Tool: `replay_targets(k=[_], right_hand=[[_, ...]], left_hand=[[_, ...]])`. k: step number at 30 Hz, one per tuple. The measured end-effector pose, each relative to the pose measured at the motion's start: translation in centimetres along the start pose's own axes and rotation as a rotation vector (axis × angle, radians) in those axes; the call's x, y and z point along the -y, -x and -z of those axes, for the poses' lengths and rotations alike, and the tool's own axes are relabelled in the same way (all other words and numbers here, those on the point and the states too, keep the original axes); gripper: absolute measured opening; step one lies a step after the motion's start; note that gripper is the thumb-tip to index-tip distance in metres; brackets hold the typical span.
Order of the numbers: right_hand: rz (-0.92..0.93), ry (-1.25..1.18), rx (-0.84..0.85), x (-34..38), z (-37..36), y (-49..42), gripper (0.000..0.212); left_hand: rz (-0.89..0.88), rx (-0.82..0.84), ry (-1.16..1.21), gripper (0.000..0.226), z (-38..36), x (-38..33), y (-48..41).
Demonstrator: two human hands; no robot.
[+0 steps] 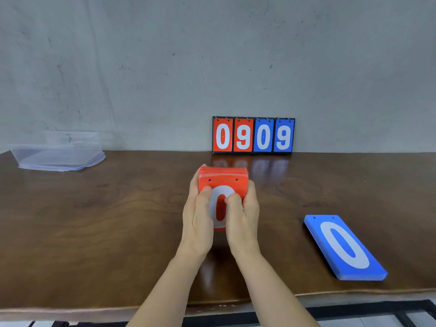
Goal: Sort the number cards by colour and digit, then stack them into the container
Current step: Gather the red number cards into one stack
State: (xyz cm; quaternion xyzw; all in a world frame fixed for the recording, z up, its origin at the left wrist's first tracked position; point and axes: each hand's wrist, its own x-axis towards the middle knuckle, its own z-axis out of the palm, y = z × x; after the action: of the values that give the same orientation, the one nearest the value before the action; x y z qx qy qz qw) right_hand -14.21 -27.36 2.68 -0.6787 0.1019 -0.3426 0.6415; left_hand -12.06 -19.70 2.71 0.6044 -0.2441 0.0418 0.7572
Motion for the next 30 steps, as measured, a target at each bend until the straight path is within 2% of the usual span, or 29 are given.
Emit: replay_targets(k=[1, 3, 6, 10, 14, 16, 18, 19, 26, 30], right_hand=[[-0.018, 0.002, 0.025, -0.6, 0.0, -0.3, 0.013], [-0.017, -0.008, 0.016, -0.7, -0.1, 0.1, 0.029], [-0.047, -0.048, -0.004, -1.6, -0.3, 0.5, 0.037], [-0.035, -0.101, -0.089, -0.2, -0.7, 0.4, 0.049], [-0.063, -0.081, -0.136, 0.8, -1.2, 0.2, 0.033], [-0.117, -0.083, -0.178, 0.9, -1.4, -0.1, 0.023], [-0.185, -0.084, -0.206, 1.1, -1.4, -0.4, 0.021], [-0.207, -0.085, -0.215, 1.2, -1.4, -0.5, 0.021], [-0.280, -0.059, -0.204, 1.5, -1.6, -1.5, 0.020], [-0.305, -0.003, -0.213, 1.7, -1.8, -1.8, 0.010]], left_hand=[[-0.002, 0.007, -0.016, 0.025, 0.0, 0.1, -0.1], [0.000, 0.004, -0.033, 0.029, 0.4, 0.8, 0.0], [0.037, -0.084, -0.100, 0.042, 0.8, 1.7, -0.3], [0.015, -0.142, -0.215, 0.049, 0.2, 0.4, -1.1], [0.058, -0.246, -0.288, 0.051, -0.6, -0.3, -1.6], [0.103, -0.282, -0.251, 0.036, -0.8, -0.4, -2.1], [0.175, -0.297, -0.238, 0.017, -0.9, -0.5, -2.6], [0.205, -0.299, -0.234, 0.015, -1.0, -0.4, -2.8], [0.292, -0.252, -0.194, 0.018, -1.4, -0.6, -3.5], [0.293, -0.222, -0.141, 0.022, -1.5, -1.4, -3.3]])
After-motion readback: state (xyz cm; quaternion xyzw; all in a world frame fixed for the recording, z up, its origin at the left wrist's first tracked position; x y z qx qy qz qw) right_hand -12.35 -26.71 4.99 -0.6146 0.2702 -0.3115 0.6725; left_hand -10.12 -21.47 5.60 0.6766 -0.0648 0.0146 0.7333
